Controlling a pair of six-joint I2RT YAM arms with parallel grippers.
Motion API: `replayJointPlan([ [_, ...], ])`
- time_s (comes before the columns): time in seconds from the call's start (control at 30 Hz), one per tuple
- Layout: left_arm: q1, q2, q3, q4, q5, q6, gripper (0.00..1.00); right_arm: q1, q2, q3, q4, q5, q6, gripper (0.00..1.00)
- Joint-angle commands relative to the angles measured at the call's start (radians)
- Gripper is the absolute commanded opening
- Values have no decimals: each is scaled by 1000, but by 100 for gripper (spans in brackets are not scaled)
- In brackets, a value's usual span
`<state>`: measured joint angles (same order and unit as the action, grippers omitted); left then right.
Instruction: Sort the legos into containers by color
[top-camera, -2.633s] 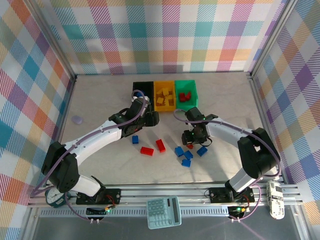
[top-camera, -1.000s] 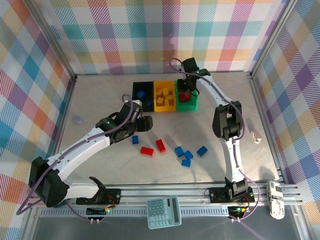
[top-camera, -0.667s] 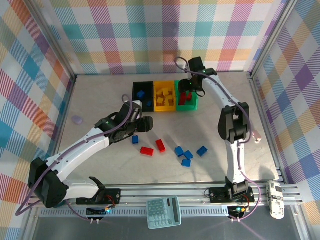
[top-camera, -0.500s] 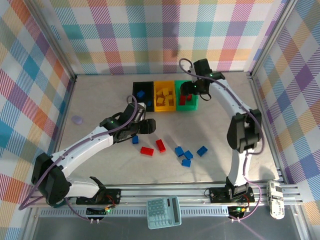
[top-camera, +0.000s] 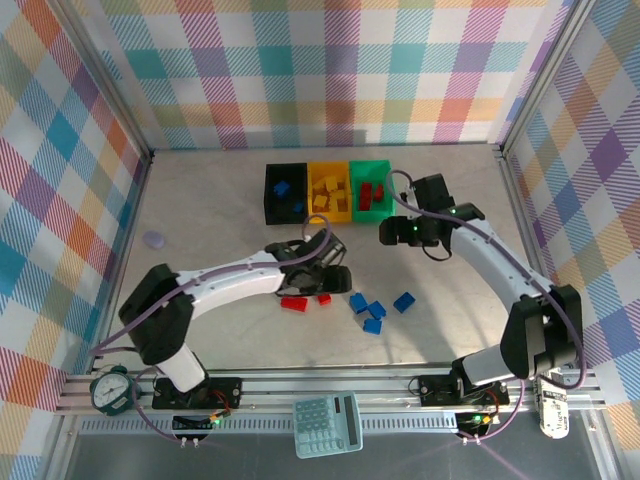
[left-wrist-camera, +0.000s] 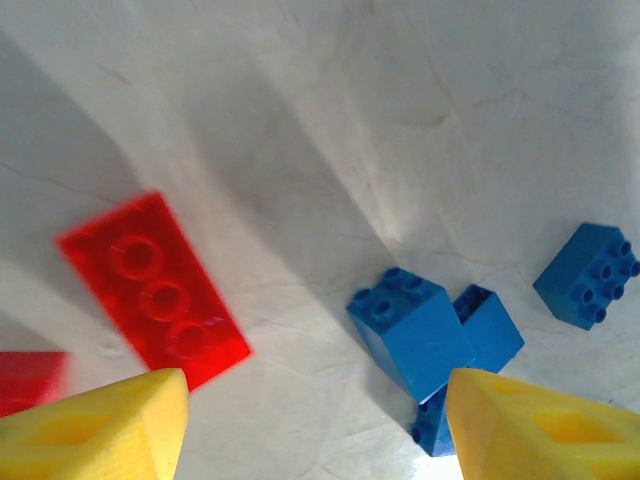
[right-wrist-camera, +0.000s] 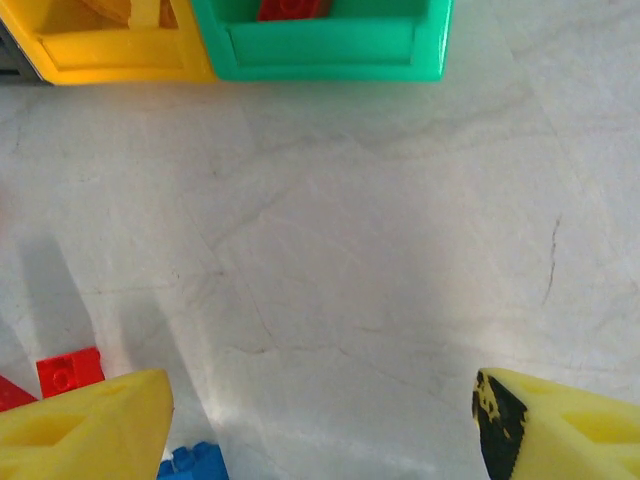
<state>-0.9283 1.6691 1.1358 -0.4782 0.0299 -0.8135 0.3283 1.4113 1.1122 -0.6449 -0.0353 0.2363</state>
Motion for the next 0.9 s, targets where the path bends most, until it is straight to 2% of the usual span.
replayJointPlan([
  [0.0, -46, 58, 31, 41, 29, -157, 69, 4, -71, -45, 14, 10, 37, 80],
  [0.2, -94, 163, 145, -41, -8, -166, 70, 4, -134, -89, 2, 20, 36, 81],
  [0.37, -121, 219, 182, -37, -17, -200, 70, 4, -176, -120, 1, 13, 28, 83],
  [0.6, -135, 264, 236, -114, -64, -228, 70, 3, -216, -148, -8, 3, 5, 86],
  [0.87, -135, 309, 274, -144, -64, -217, 60, 2, -231, -162, 4, 2, -3, 86],
])
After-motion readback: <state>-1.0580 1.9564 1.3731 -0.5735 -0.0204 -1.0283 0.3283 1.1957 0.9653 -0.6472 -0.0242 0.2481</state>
